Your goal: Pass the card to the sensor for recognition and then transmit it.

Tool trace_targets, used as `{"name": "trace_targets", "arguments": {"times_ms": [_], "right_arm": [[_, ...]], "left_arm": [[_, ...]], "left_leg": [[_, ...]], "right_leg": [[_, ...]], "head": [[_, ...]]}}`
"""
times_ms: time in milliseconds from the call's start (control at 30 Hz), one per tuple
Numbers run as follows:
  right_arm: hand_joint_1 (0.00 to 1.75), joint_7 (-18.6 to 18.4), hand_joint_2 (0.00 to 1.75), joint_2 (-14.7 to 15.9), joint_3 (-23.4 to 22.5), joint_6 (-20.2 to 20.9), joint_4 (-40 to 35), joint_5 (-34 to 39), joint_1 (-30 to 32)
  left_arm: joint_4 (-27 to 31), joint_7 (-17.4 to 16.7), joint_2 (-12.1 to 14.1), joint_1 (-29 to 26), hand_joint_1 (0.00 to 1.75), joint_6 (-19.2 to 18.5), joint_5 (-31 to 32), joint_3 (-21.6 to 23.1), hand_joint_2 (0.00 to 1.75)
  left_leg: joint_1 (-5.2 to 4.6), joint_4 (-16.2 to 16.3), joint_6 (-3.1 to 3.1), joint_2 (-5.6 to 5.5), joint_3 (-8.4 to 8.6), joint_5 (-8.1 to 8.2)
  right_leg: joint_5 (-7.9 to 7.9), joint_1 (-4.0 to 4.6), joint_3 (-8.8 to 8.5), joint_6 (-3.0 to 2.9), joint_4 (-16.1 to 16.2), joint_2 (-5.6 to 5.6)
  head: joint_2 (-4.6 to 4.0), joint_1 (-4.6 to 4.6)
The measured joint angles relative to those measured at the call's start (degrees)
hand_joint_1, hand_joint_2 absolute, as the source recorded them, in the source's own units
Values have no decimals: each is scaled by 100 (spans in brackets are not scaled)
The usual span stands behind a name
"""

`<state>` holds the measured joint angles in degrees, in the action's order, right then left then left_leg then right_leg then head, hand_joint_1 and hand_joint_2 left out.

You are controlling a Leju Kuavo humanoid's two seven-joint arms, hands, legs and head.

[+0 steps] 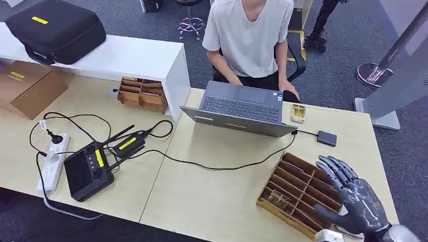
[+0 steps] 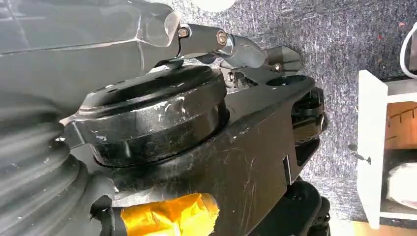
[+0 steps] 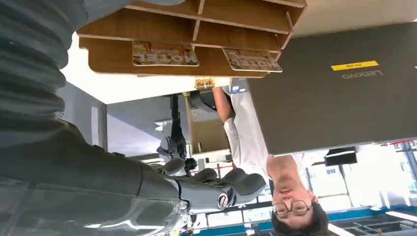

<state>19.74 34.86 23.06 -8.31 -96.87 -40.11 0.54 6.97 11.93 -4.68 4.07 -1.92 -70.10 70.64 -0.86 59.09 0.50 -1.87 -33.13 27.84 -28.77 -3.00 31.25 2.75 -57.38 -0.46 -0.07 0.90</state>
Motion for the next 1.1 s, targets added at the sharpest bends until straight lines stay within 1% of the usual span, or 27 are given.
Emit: {"name": "trace_targets", "arguments": {"times_ms": [200,300,500,633,767,1100], "right_arm": [[0,-118,175,-59,101,50,114,-125,-167],[0,-265,175,-157,206,17,359,-306,-348],[0,-378,175,-435,461,-151,859,-396,-684],[0,-415,175,-570,579,-238,1064,-391,-831],[0,-514,175,-688,651,-352,1232,-422,-928],[0,-536,175,-833,746,-479,1504,-442,-1013]], "left_arm": [[0,-28,0,7,0,-2,26,0,175],[0,-52,0,11,0,-2,57,0,175],[0,-105,0,24,0,-2,105,0,175],[0,-114,0,25,0,-4,120,0,175],[0,-122,0,29,0,-7,124,0,175],[0,-136,0,31,0,-9,125,0,175]], "left_leg": [[0,0,0,2,0,0],[1,0,0,1,1,-1],[0,0,-1,1,1,-1],[0,0,-1,0,1,-1],[0,0,-1,-1,0,-1],[0,0,-1,-1,0,-1]], "right_leg": [[0,0,0,0,0,1],[0,0,-1,0,0,1],[0,0,-1,0,-1,1],[0,0,-1,0,-1,0],[0,0,-1,0,-1,0],[0,0,-2,0,-1,0]], "head": [[0,0],[0,0],[0,0],[0,0],[0,-2],[0,0]]}}
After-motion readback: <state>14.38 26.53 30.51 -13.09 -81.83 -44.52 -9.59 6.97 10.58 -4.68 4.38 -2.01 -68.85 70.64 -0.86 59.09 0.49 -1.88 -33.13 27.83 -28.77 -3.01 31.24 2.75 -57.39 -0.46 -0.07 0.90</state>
